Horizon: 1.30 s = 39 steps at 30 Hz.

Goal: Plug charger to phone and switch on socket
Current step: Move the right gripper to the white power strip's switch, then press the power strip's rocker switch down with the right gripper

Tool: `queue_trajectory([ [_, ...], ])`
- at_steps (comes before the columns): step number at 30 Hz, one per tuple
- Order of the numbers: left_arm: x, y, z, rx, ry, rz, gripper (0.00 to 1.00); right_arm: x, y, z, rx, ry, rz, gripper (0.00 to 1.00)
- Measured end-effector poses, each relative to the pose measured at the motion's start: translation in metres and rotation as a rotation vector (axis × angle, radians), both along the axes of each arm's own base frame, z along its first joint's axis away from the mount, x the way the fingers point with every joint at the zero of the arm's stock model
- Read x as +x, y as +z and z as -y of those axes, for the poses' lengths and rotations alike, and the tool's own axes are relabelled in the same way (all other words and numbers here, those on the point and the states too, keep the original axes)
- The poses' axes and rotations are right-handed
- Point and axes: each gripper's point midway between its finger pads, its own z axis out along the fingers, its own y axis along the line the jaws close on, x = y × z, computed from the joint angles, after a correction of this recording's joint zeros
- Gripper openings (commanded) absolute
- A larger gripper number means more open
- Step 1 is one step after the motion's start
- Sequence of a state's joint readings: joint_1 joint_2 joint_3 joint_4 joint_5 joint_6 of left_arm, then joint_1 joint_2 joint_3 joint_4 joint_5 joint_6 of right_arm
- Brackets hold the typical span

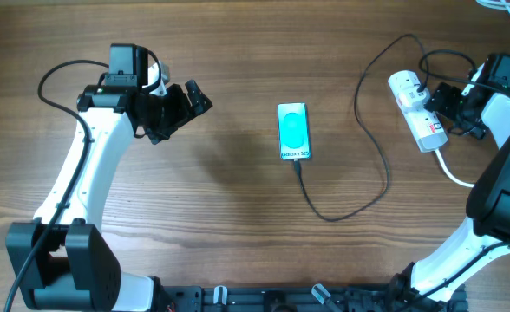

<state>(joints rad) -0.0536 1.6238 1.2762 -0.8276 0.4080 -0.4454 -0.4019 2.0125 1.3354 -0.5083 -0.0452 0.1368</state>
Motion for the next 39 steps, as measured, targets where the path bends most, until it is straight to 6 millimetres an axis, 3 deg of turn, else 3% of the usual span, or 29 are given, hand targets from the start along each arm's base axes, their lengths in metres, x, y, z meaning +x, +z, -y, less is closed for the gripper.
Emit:
queue_trajectory([
  [19, 0.0, 0.0, 0.0, 0.0, 0.0, 0.0, 1.0, -0.008, -0.002, -0.009, 0.048, 0.02, -0.033, 1.0],
  [26, 0.0, 0.0, 0.0, 0.0, 0.0, 0.0, 1.0, -0.021, 0.002, -0.012, 0.054, 0.043, -0.098, 1.0],
  [39, 0.0, 0.0, 0.0, 0.0, 0.0, 0.0, 1.0, -0.012, 0.01, -0.041, 0.133, 0.331, -0.024, 1.0],
])
